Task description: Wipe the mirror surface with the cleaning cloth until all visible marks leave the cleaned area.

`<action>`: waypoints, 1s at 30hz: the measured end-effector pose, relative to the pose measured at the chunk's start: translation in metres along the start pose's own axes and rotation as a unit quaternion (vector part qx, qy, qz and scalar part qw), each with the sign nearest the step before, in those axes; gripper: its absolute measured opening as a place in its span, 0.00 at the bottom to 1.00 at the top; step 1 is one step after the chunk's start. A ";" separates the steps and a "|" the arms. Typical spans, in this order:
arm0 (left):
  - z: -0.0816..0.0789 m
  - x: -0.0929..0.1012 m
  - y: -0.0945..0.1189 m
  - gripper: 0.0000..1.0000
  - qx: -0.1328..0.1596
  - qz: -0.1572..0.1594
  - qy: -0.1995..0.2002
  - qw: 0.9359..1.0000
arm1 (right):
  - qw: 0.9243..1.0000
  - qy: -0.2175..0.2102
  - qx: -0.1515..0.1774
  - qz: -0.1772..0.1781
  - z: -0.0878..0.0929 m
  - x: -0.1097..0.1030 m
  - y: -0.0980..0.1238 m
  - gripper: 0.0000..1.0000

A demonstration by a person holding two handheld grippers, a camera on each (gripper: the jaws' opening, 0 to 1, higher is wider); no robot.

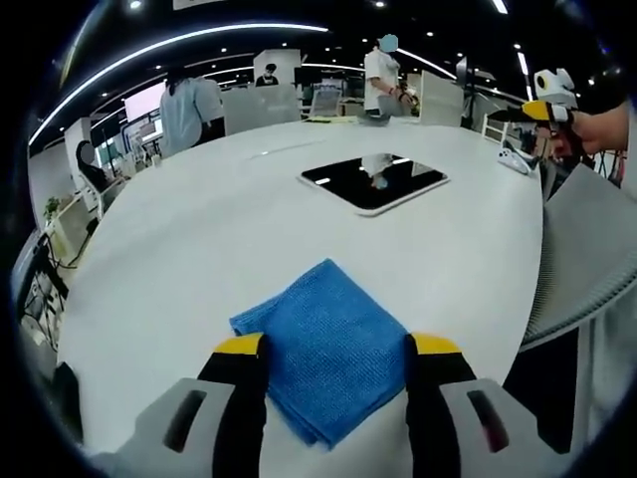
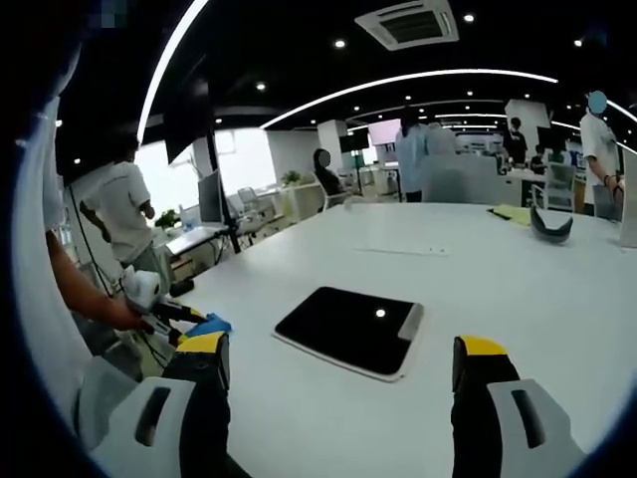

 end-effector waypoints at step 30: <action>-0.005 -0.005 -0.003 0.12 -0.009 -0.016 0.007 1.000 | 1.000 -0.007 0.001 0.006 0.003 -0.002 0.005 0.90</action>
Point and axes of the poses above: the point that each gripper's makers call its tool centre point, and the gripper's own axes: y roughly backward along the fingers, x roughly to its right, z roughly out of its underside, the point moved 7 cm from there along y, roughly backward along the fingers, and after that the axes turned 2 degrees about -x, right-handed, at the moved point
